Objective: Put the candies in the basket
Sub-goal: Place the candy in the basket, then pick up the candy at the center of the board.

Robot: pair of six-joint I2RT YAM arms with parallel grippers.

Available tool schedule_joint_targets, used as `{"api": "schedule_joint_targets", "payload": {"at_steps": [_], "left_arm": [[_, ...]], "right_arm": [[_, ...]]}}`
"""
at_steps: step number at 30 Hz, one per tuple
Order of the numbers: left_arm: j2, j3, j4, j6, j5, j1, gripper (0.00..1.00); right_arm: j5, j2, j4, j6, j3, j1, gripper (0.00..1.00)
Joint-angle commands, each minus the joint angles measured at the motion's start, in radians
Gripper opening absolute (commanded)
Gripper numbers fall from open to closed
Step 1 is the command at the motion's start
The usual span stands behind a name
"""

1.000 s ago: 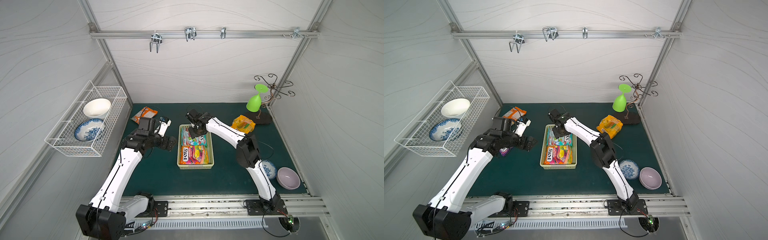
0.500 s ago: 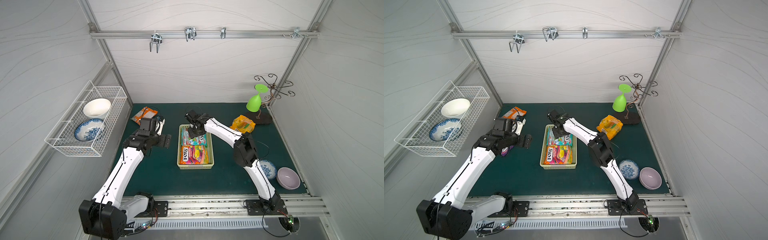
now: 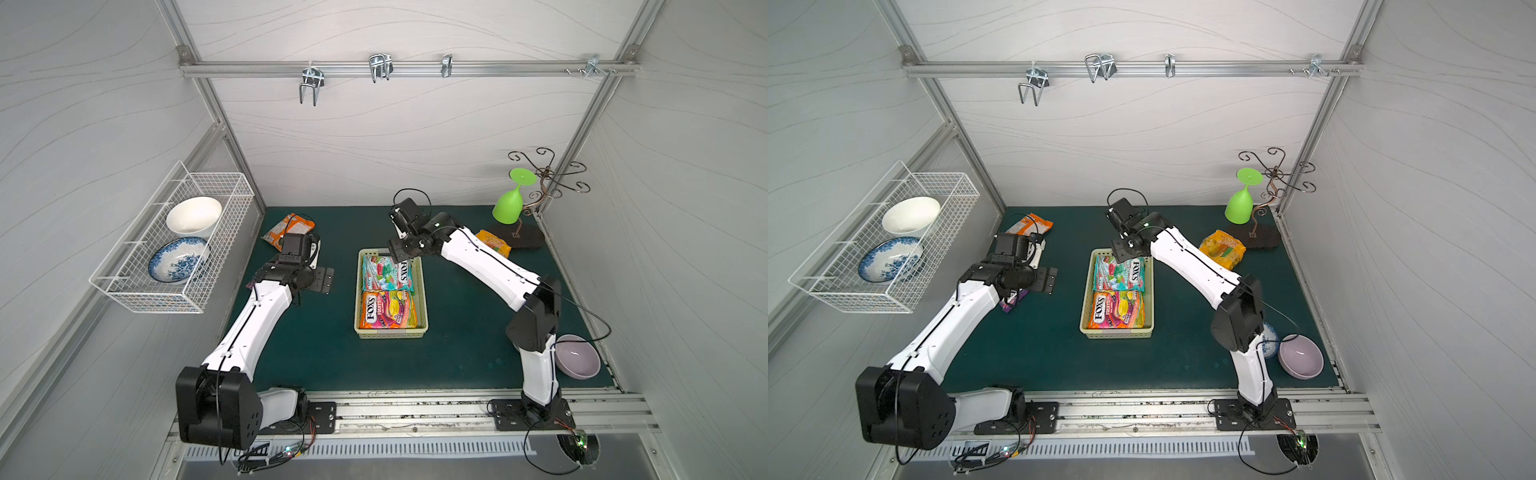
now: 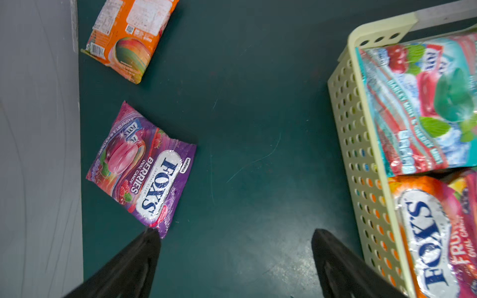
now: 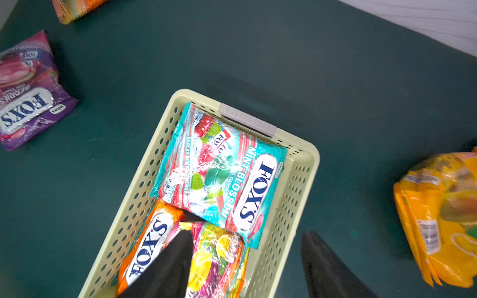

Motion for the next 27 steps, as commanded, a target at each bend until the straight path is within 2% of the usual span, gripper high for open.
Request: {"api": "schedule_joint_targets", "payload": {"at_steps": [1, 5, 13, 17, 21, 24, 27], "left_arm": [[0.013, 0.007, 0.036, 0.02, -0.04, 0.04, 0.95], [0.053, -0.004, 0.049, 0.03, -0.059, 0.071, 0.94], [0.152, 0.008, 0.044, 0.051, -0.097, 0.122, 0.94], [0.192, 0.021, 0.041, 0.054, -0.127, 0.139, 0.94], [0.267, 0.062, 0.017, 0.053, -0.132, 0.14, 0.93], [0.331, 0.11, -0.011, 0.053, -0.187, 0.141, 0.9], [0.388, 0.14, -0.023, 0.057, -0.199, 0.14, 0.87]], "right_arm": [[0.088, -0.09, -0.049, -0.026, -0.063, 0.001, 0.73], [0.155, -0.201, -0.025, -0.038, -0.177, -0.007, 0.77], [0.191, -0.406, 0.031, -0.068, -0.409, -0.062, 0.83], [0.191, -0.516, 0.063, -0.08, -0.53, -0.112, 0.87], [0.158, -0.646, 0.143, -0.098, -0.676, -0.175, 0.95], [0.134, -0.709, 0.175, -0.113, -0.74, -0.218, 0.99], [0.132, -0.766, 0.223, -0.134, -0.819, -0.242, 0.99]]}}
